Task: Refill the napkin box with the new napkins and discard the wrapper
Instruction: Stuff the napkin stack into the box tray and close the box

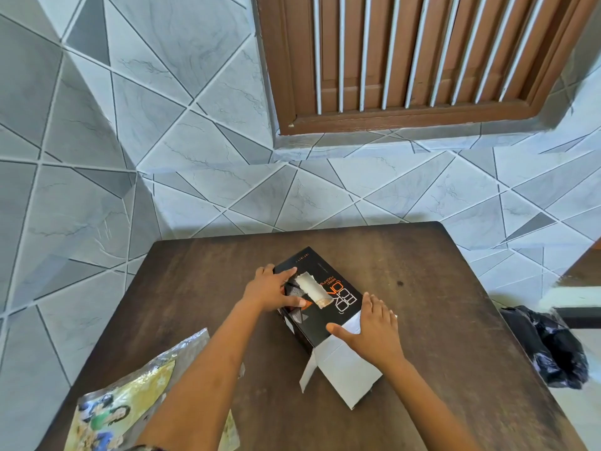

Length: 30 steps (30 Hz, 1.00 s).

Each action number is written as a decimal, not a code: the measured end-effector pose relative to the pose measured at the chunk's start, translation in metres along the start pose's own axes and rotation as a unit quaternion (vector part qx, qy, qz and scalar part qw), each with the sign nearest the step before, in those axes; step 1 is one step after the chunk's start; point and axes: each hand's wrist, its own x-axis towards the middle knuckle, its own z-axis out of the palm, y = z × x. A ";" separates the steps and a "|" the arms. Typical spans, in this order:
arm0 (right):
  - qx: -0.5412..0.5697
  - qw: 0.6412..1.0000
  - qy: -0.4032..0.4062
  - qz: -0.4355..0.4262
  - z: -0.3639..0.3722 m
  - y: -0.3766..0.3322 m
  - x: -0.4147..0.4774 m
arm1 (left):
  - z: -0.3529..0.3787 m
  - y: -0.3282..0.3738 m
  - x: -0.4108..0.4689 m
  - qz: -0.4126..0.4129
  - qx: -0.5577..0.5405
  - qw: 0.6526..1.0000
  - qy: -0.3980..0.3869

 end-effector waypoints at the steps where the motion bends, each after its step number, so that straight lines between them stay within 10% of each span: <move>1: -0.005 1.000 -0.001 -0.002 0.000 0.000 0.002 | -0.003 0.000 0.001 -0.005 0.030 1.000 0.004; 15: -0.018 0.997 -0.045 -0.067 -0.018 -0.008 0.047 | 0.023 0.011 -0.076 -0.091 0.126 0.985 0.070; 30: 0.116 0.957 -0.225 -0.140 -0.036 0.020 0.036 | 0.034 -0.001 -0.064 0.026 0.024 0.999 0.005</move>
